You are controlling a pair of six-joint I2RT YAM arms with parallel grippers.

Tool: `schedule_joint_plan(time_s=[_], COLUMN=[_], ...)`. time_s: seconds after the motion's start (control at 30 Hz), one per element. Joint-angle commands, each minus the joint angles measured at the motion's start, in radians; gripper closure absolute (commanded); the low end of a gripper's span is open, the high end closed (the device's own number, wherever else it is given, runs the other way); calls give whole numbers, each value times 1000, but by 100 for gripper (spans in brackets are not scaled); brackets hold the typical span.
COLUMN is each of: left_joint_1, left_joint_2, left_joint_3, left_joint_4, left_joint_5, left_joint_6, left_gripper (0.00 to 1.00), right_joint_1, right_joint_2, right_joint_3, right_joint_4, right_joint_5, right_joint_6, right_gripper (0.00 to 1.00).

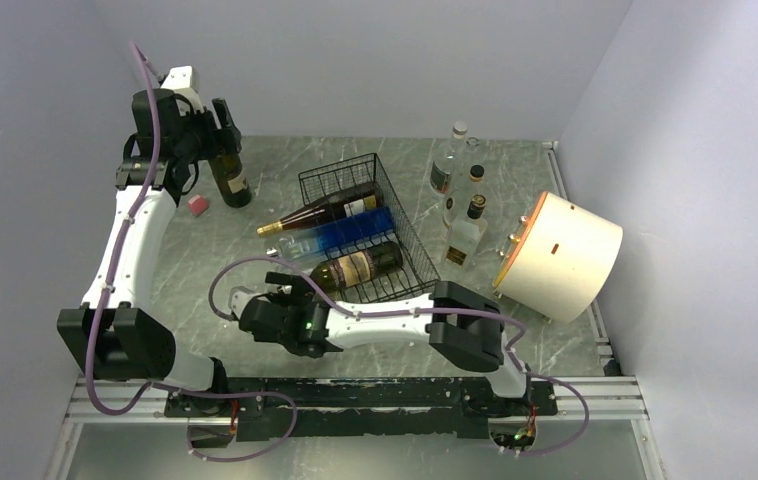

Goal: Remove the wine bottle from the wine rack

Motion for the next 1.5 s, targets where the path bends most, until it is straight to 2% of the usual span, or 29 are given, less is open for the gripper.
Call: schedule_joint_plan(time_s=[0.0, 0.37, 0.47, 0.87, 1.03, 1.13, 1.47], left_joint_1=[-9, -9, -9, -7, -6, -4, 8], left_joint_2=[-26, -26, -22, 9, 24, 23, 15], left_joint_3=[0, -2, -1, -2, 0, -4, -9], left_joint_4=[33, 33, 33, 36, 35, 40, 45], left_joint_5=[42, 41, 40, 81, 86, 96, 86], left_joint_6=[-10, -8, -8, -21, -22, -26, -32], left_gripper=[10, 11, 11, 11, 11, 11, 11], right_joint_1=[-23, -66, -76, -82, -81, -75, -4], right_joint_2=[42, 127, 138, 174, 212, 215, 200], right_joint_3=[-4, -55, -79, -114, -87, -69, -44], right_joint_4=[44, 257, 314, 479, 493, 483, 469], right_joint_5=[89, 58, 62, 81, 118, 119, 67], right_joint_6=[-160, -365, -433, -597, -628, -621, -561], right_gripper=[0, 0, 4, 24, 47, 56, 66])
